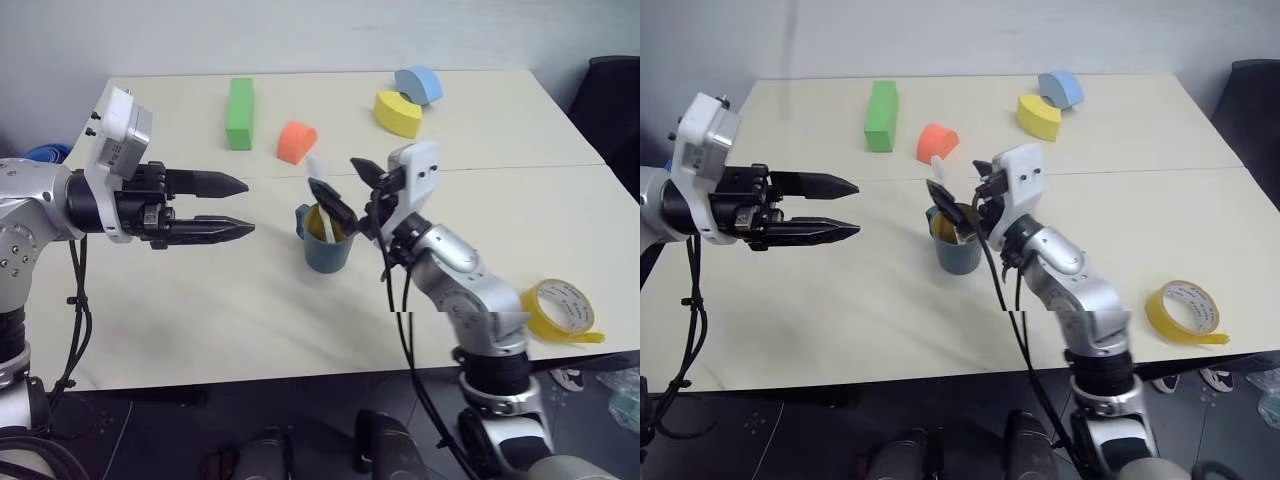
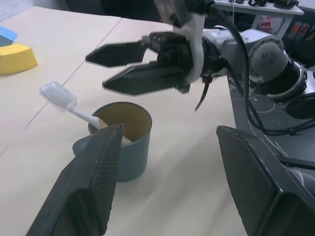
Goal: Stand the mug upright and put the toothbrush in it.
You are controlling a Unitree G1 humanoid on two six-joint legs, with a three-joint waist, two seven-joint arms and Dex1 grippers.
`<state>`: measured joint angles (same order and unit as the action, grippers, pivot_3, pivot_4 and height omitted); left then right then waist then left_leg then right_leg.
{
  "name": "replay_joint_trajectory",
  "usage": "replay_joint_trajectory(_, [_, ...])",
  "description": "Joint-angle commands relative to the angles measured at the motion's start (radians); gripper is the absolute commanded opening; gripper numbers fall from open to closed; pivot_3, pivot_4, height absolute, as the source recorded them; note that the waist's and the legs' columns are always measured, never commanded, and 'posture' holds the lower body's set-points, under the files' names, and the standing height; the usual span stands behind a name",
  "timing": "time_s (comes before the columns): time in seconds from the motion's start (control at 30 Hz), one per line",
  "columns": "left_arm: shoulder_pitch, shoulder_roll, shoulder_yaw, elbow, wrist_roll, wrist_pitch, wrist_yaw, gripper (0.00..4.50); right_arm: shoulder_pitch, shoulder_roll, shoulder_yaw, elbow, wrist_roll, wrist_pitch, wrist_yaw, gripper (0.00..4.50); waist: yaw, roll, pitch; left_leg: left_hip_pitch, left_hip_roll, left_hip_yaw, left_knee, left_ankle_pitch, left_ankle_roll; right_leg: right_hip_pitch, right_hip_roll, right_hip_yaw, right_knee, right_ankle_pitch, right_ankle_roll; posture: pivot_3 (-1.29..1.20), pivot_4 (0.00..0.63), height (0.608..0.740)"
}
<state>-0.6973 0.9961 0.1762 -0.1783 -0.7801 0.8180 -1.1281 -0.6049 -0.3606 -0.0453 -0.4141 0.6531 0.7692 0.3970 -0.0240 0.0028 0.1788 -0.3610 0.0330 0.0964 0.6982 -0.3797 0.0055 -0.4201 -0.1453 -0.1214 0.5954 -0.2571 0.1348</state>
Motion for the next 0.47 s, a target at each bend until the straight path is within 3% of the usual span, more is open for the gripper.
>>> replay_joint_trajectory(0.03, [0.002,0.020,0.016,0.021,0.025,-0.041,-0.029,3.21,-0.001,-0.296,-0.216,-0.091,0.294,0.223,0.224,4.47,0.009,0.000,0.000,-0.001,0.000,-0.001,0.001,0.000,0.000,0.000,0.000,0.000,-0.001,0.000,0.000,0.00,0.150,0.740])
replay_joint_trajectory(0.1, [0.012,0.035,0.022,0.036,0.033,-0.050,-0.048,3.21,0.047,-0.508,-0.279,-0.072,0.348,0.280,0.400,4.47,0.017,-0.001,0.001,-0.001,0.000,0.000,0.000,0.000,0.001,0.000,0.000,-0.001,-0.002,0.000,0.000,0.00,0.150,0.740])
replay_joint_trajectory(0.23, [0.054,0.100,0.054,0.064,0.047,-0.059,-0.113,3.21,0.130,-0.785,-0.347,0.077,0.302,0.280,0.629,4.47,0.019,-0.001,0.002,-0.001,0.001,0.001,-0.001,-0.001,0.001,0.000,0.001,0.000,-0.003,0.000,0.000,0.00,0.150,0.740])
replay_joint_trajectory(0.37, [0.075,0.140,0.071,0.102,0.069,-0.086,-0.140,3.21,0.168,-0.860,-0.348,0.181,0.277,0.242,0.727,4.47,0.019,-0.003,0.002,0.002,0.001,0.010,0.000,0.000,0.003,0.000,0.001,0.007,-0.005,0.000,0.000,0.00,0.150,0.740])
replay_joint_trajectory(0.47, [0.086,0.146,0.070,0.120,0.096,-0.119,-0.147,3.21,0.197,-0.841,-0.310,0.195,0.214,0.170,0.729,4.47,0.021,-0.003,0.002,0.003,0.001,0.011,0.000,-0.001,0.003,0.000,0.001,0.008,-0.004,0.000,0.000,0.00,0.150,0.740])
